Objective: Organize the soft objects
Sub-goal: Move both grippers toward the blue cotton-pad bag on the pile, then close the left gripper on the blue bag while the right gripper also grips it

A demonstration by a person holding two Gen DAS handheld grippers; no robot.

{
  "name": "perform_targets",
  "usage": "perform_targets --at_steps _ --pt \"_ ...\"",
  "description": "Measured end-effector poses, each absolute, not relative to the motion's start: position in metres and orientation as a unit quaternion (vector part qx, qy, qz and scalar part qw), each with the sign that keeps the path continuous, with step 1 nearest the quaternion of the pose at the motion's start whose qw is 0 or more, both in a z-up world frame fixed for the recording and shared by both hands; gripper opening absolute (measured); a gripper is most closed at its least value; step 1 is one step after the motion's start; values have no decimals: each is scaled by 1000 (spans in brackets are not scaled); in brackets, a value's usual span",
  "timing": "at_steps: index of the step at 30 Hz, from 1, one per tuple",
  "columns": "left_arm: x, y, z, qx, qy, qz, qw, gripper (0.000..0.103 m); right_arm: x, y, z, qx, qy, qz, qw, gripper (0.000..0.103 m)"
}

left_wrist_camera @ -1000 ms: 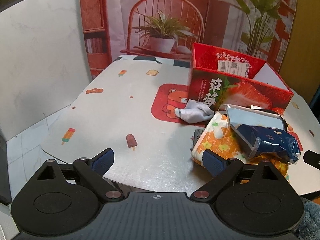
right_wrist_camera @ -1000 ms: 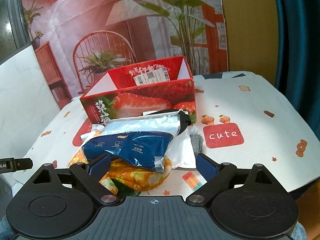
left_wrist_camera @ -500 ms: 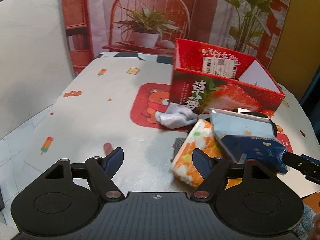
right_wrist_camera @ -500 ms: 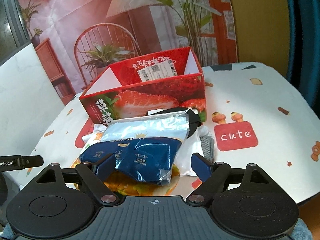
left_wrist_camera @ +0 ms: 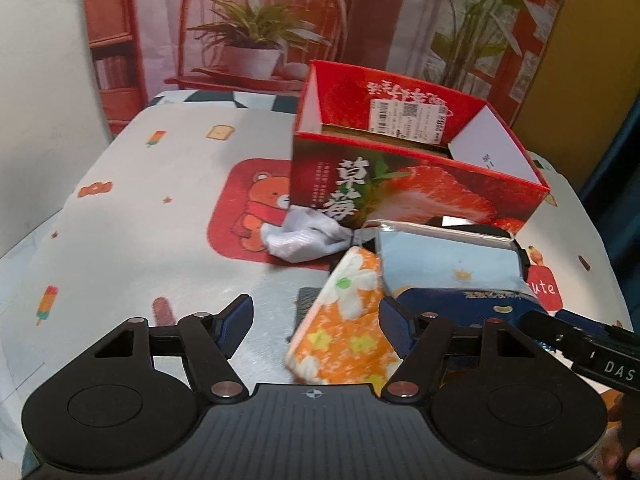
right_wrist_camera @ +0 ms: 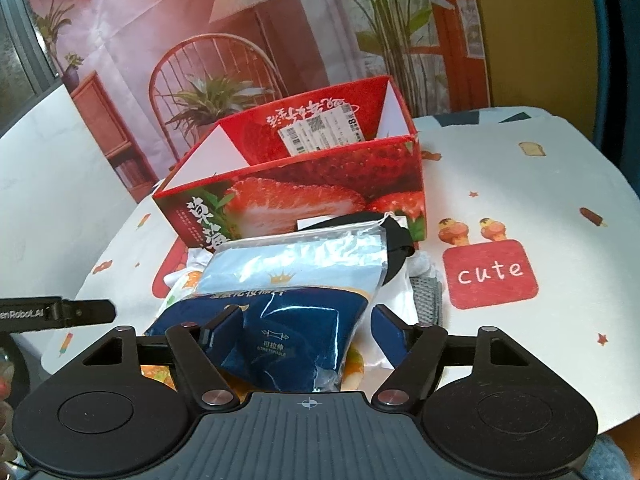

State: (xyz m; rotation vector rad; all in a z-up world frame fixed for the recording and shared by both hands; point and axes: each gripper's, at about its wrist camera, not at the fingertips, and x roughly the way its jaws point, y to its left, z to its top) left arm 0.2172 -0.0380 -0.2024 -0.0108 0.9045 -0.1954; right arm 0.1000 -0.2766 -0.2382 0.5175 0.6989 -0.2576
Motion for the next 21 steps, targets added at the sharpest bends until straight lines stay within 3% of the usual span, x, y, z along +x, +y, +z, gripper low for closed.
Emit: perform_targets --at_steps 10,17,21 --pt "234 -63 -218 -22 466 -154 871 72 113 -285 -249 269 362 -101 887 66" --pt "240 -70 -230 -27 481 -170 860 71 117 -288 -258 264 375 -94 884 51" --pt "244 -75 -237 -33 490 -185 851 71 120 -287 -260 258 380 -89 884 47"
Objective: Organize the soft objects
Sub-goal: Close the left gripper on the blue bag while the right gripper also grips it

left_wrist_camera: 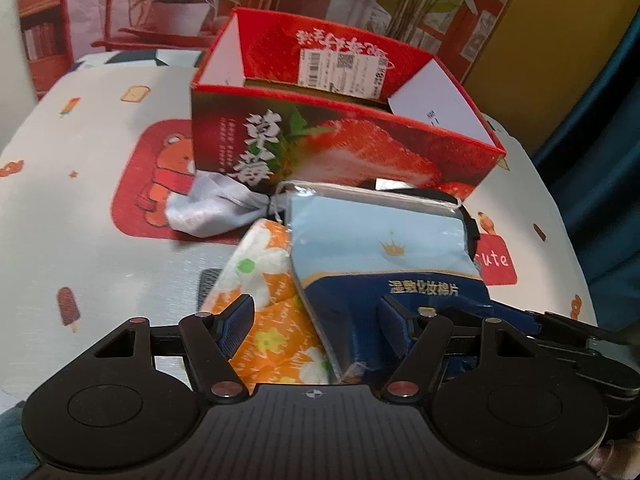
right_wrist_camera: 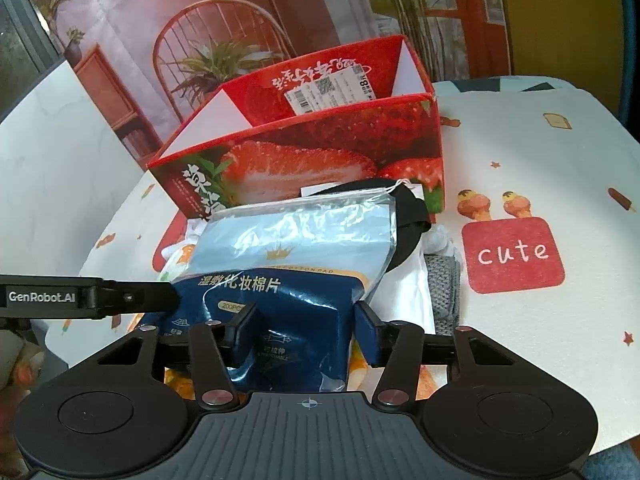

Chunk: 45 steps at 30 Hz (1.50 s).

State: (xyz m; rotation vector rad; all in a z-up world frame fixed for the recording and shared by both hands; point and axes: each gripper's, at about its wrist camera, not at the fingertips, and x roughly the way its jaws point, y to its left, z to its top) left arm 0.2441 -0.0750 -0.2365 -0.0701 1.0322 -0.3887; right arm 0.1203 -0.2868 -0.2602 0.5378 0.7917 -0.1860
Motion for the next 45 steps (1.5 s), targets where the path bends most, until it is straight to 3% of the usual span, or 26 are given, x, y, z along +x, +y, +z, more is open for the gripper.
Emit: perform_targets --at_steps 9,13,20,45 --pt "247 -74 -250 -67 501 -207 838 67 120 -289 -268 273 388 -86 876 47" --pt "246 -74 -252 -79 501 -221 833 57 120 -287 -269 271 389 -86 876 47" --pt "242 -76 -255 -85 500 -234 830 51 121 -285 -268 262 389 -86 879 47" --pt "219 -54 -228 -94 443 -238 859 51 119 -262 -231 197 363 -54 909 38"
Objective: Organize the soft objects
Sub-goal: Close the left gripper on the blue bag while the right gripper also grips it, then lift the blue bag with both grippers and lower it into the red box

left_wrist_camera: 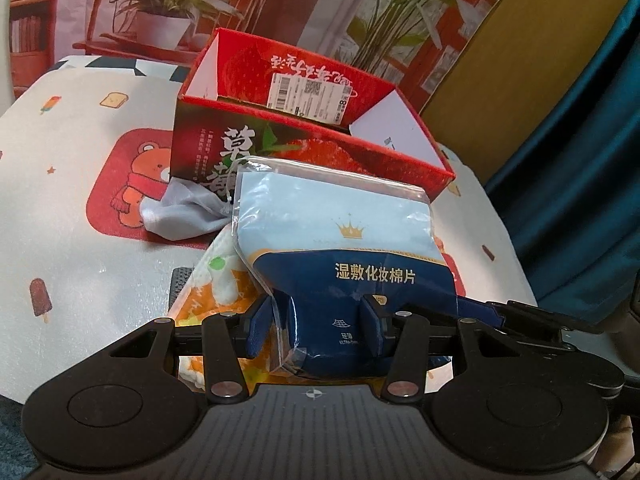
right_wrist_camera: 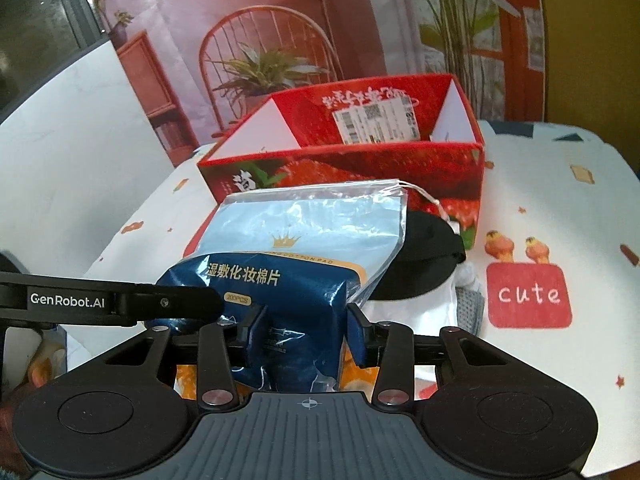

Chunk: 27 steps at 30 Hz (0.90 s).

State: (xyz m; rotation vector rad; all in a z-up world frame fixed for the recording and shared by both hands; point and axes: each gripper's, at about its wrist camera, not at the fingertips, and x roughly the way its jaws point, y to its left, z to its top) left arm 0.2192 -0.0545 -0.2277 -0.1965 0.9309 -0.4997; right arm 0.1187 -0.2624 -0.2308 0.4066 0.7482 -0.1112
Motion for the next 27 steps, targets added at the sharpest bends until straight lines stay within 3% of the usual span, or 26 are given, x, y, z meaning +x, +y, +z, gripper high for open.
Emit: perform_targets --at_steps 27 --pt "248 -66 -162 -41 313 -261 912 51 166 -273 -154 73 278 -34 957 40"
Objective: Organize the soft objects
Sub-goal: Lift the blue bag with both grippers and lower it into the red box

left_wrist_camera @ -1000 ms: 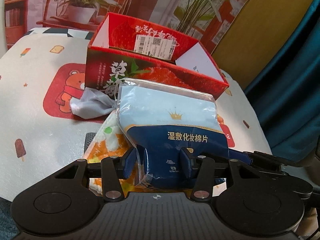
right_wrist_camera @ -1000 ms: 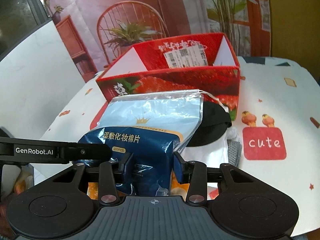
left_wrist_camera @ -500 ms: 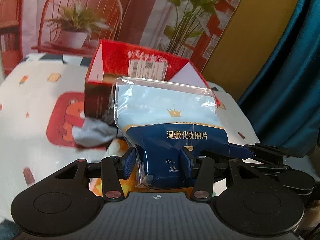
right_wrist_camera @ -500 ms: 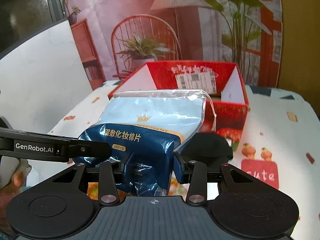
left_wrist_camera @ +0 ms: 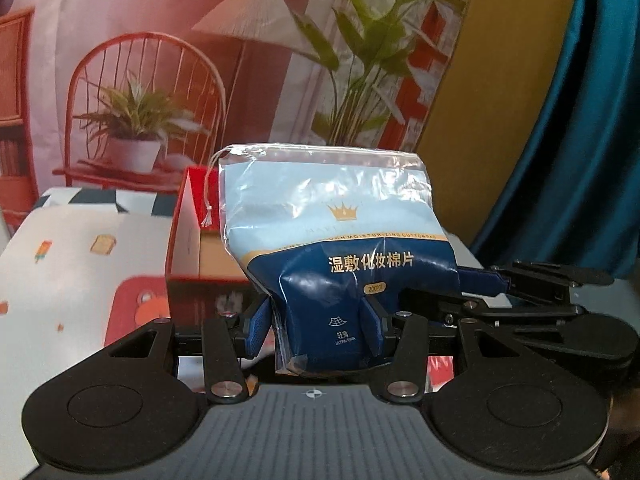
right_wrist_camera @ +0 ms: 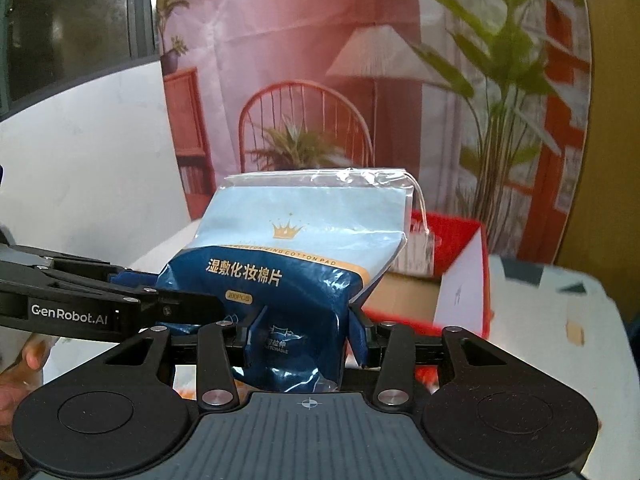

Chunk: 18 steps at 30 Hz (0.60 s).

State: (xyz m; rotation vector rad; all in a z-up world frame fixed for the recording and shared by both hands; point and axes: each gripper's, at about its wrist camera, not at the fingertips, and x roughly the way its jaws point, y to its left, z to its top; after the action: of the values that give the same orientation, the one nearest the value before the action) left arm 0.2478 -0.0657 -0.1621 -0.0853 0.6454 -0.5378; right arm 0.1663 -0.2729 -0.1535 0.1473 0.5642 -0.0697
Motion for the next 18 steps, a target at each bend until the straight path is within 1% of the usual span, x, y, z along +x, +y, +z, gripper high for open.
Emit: perform_targets --at_steps 4,9,13,18 --pt "275 -75 -158 -52 309 -262 913 51 185 -282 -149 43 269 -39 961 40" --pt "308 -98 -152 -36 310 -271 911 52 212 -302 -152 23 249 -50 967 40" --pt "337 -112 -157 -47 323 -266 907 52 235 -320 -163 12 238 -57 970 40" --pt "357 -125 -172 -46 337 -239 909 52 261 -337 -184 25 255 -61 965 40"
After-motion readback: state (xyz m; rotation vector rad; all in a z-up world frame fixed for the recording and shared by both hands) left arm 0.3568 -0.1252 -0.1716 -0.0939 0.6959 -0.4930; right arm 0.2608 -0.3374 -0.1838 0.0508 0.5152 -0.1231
